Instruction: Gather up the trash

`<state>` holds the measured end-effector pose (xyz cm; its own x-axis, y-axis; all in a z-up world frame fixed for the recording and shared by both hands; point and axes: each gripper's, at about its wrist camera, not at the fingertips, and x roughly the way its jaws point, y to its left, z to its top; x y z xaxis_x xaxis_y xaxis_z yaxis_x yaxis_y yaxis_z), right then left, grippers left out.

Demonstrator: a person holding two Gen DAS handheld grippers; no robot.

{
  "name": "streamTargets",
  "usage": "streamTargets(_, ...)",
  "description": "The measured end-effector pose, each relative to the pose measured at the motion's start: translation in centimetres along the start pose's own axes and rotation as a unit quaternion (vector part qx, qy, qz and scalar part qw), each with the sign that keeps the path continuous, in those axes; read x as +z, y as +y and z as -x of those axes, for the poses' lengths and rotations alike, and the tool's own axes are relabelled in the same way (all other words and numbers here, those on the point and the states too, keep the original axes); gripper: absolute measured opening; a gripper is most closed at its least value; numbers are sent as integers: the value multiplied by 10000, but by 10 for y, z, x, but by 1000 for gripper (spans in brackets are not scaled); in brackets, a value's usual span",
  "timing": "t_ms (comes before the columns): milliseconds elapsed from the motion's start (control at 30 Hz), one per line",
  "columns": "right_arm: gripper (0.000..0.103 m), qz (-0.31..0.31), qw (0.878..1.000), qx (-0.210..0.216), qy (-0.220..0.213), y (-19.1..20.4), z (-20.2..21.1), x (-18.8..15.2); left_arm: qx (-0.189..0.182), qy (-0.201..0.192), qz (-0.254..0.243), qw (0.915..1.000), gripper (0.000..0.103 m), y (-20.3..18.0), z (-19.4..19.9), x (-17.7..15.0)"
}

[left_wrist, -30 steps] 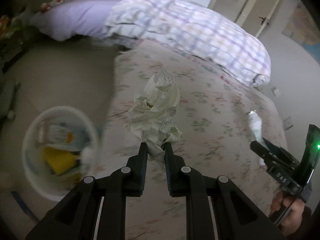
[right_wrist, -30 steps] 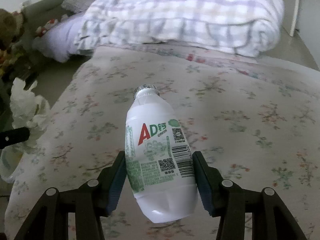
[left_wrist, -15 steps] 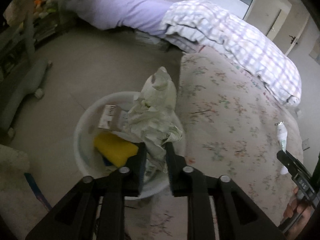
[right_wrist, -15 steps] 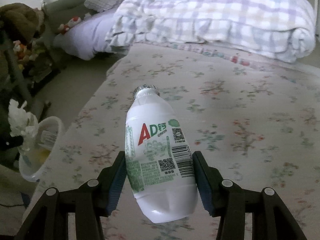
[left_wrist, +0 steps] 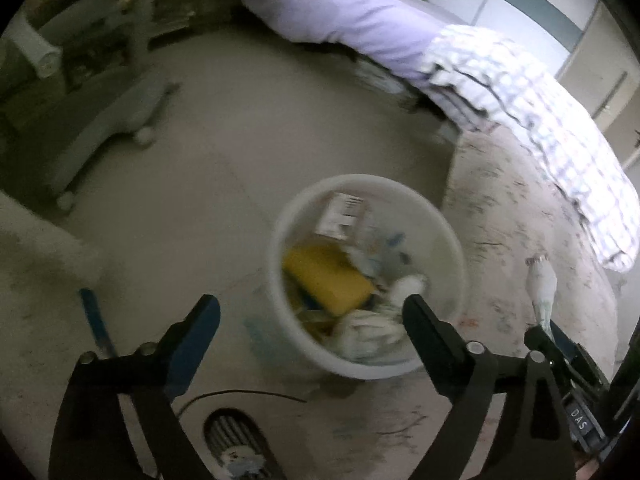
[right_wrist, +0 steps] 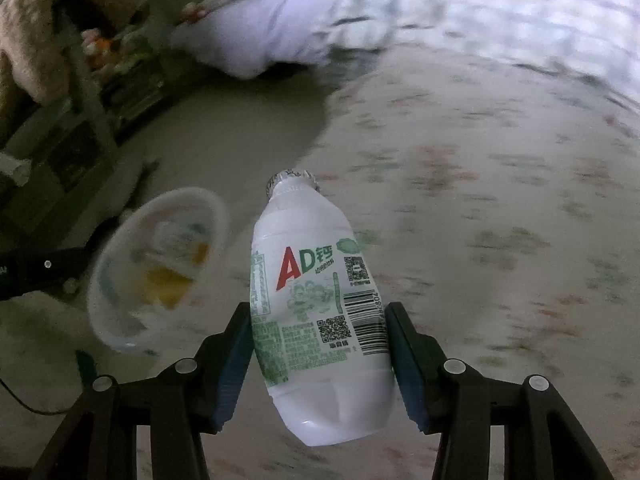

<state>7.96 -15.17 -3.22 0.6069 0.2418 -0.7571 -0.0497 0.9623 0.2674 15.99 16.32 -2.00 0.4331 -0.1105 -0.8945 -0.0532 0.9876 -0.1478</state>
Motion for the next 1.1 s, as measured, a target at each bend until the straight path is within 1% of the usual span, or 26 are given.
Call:
streamTargets(100, 57, 138, 9995, 291, 71, 27, -18, 8, 175, -35, 60, 9998, 98, 13, 2, 0)
streamTargets(300, 57, 351, 9972, 619, 230, 74, -60, 22, 189, -73, 188, 9996, 98, 26, 4, 3)
streamTargets(433, 57, 394, 9963, 717, 270, 91, -77, 26, 251, -146, 193, 9994, 100, 26, 6, 4)
streamTargets(467, 58, 391, 9957, 800, 246, 94, -81, 27, 243, -157, 193, 9994, 101, 25, 7, 4)
streamTargets(500, 62, 378, 9949, 914, 197, 94, -83, 29, 232, -172, 185, 9994, 103, 24, 8, 4)
streamTargets(533, 69, 344, 9946, 973, 145, 94, -84, 31, 238, -183, 166, 9994, 103, 22, 9, 3)
streamTargets(567, 84, 287, 9949, 958, 120, 91, -83, 32, 248, -182, 118, 9995, 103, 17, 10, 2)
streamTargets(600, 89, 194, 9956, 917, 57, 90, -81, 32, 257, -184, 78, 9995, 103, 15, 11, 0)
streamTargets(633, 91, 107, 9960, 887, -37, 86, -75, 32, 271, -191, 42, 9994, 103, 11, 13, -2)
streamTargets(700, 99, 119, 9966, 810, -42, 80, -64, 33, 242, -198, -31, 9995, 103, -1, 17, -7)
streamTargets(767, 103, 142, 9980, 603, -104, 70, -51, 31, 160, -214, -108, 9996, 103, -13, 23, -15)
streamTargets(900, 103, 83, 9995, 163, -244, 39, -20, 20, 66, -328, -285, 9990, 103, -44, 42, -38)
streamTargets(1033, 103, 64, 9993, -302, -219, 9, 14, 2, 45, -528, -498, 9974, 103, -73, 65, -67)
streamTargets(1100, 103, 118, 9981, -592, -159, -2, 31, -8, 0, -643, -422, 9970, 103, -80, 73, -80)
